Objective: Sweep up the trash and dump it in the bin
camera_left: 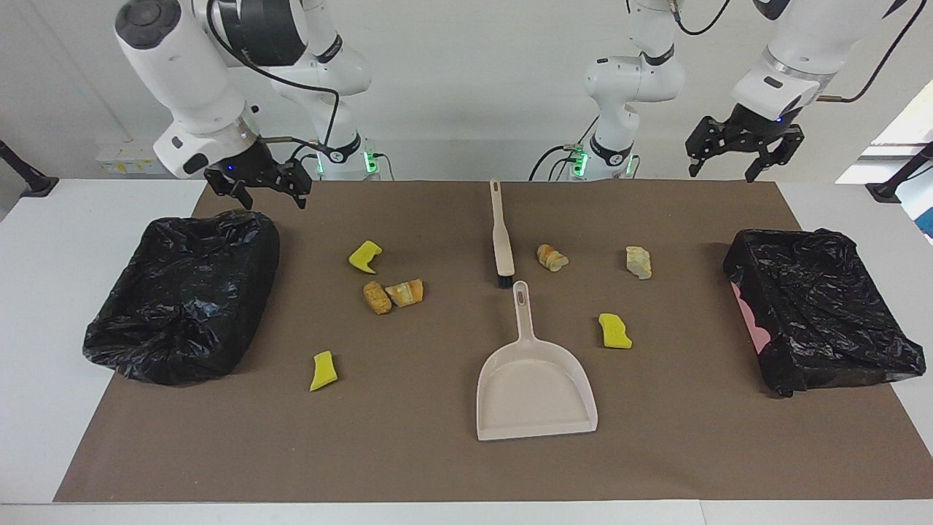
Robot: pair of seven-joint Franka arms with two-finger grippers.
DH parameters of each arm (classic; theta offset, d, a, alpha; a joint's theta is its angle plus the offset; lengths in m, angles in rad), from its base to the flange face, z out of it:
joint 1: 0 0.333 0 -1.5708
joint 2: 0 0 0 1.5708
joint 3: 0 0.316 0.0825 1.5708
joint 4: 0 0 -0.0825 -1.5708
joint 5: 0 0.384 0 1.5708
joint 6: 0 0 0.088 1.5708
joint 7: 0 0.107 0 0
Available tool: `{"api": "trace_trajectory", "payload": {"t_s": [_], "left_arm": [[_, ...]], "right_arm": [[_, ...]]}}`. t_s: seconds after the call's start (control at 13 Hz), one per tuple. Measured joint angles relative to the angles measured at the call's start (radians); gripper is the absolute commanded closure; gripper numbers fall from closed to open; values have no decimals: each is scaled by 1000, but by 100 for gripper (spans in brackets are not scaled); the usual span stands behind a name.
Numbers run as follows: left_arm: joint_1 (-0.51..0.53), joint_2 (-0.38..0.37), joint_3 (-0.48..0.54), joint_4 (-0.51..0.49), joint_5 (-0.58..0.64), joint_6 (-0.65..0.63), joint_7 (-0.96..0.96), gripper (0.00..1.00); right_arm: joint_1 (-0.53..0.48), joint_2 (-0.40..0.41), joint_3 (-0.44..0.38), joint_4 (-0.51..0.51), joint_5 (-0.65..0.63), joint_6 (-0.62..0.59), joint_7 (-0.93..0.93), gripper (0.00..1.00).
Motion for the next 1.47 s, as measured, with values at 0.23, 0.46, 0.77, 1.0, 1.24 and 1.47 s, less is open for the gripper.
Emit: {"api": "trace_trajectory", "payload": {"t_s": [0.23,0.46,0.77,1.0,1.24,1.47], "left_arm": [[-47,-40,-5,-78,-5,20,-5,0],[-147,-87,-7,-205,-7,94,-117,0],[-336,-159,-13,-436,-9,241,-346,0],[-462,-240,-14,-631,-31,375,-499,0],[-590,-252,-14,-754,-37,524,-680,0],[-712,-216,-14,-839,-38,669,-796,0]], "right_arm": [[78,67,2,9,-20,49,0,0],[159,141,2,15,-20,136,35,0],[249,236,9,21,11,264,162,0],[294,313,19,76,28,330,197,0],[381,414,22,156,28,397,311,0],[437,536,19,249,27,450,401,0]]}}
